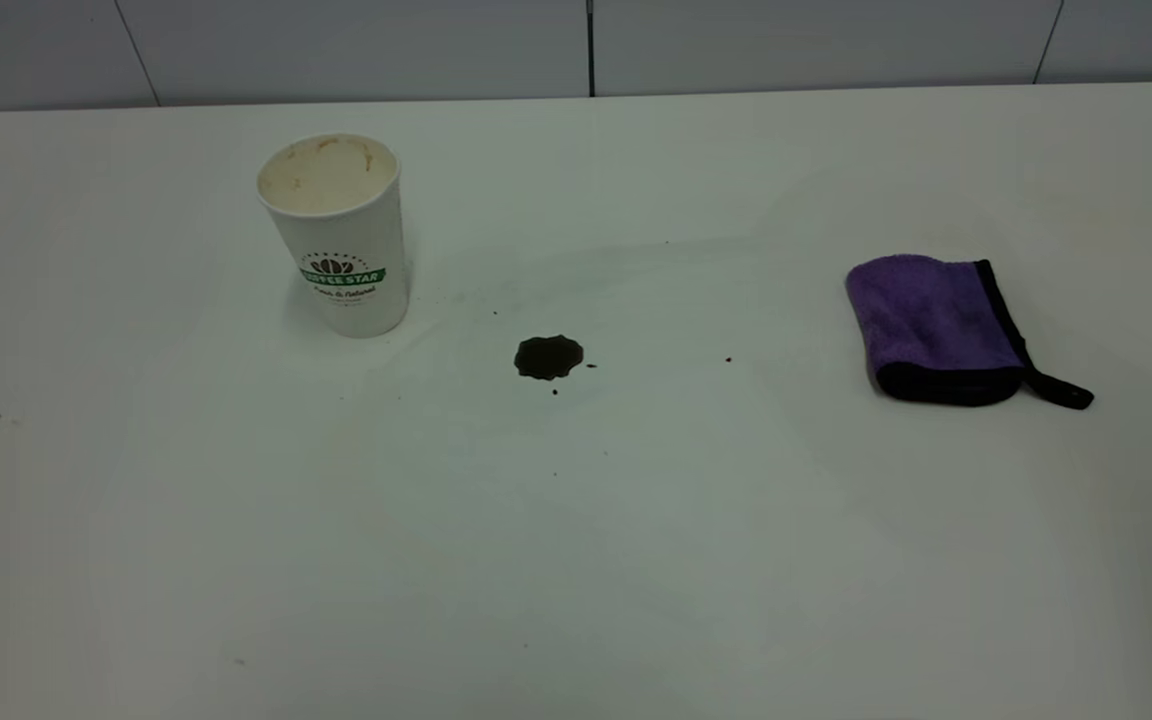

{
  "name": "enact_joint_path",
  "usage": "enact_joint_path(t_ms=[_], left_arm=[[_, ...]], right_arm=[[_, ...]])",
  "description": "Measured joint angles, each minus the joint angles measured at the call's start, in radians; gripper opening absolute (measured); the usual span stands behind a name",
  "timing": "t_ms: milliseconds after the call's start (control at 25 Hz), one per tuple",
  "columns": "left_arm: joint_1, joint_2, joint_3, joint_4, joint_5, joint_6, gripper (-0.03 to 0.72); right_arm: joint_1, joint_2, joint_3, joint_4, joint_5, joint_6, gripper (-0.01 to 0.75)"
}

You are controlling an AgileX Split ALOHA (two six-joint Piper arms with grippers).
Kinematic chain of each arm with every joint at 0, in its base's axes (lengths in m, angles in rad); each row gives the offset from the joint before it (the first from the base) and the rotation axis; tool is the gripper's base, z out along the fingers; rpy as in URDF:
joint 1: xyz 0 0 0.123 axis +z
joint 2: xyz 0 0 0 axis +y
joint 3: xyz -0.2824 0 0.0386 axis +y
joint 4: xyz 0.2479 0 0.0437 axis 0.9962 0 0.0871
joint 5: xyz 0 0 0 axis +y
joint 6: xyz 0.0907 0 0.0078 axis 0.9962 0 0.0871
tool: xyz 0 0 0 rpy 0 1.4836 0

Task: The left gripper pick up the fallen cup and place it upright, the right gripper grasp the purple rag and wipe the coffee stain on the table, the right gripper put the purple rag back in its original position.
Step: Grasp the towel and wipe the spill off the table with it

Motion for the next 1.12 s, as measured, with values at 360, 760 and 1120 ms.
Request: enact_joint_path(t_ms=[360,760,1120], left_arm=[[0.000,0.000,0.000,0.000,0.000,0.000,0.337],[0.000,0.000,0.000,0.000,0.000,-0.002,0.337],[0.000,0.000,0.000,0.000,0.000,-0.002,0.337]], right_arm=[[0.002,0.683,-0.063,0.040,-0.425,-0.155,0.730],[0.114,1.367,-0.274,0.092,-0.670,-0.209,0.730],[0.172,1.859,-0.638,0.085,-0.646,-0.209,0.722]])
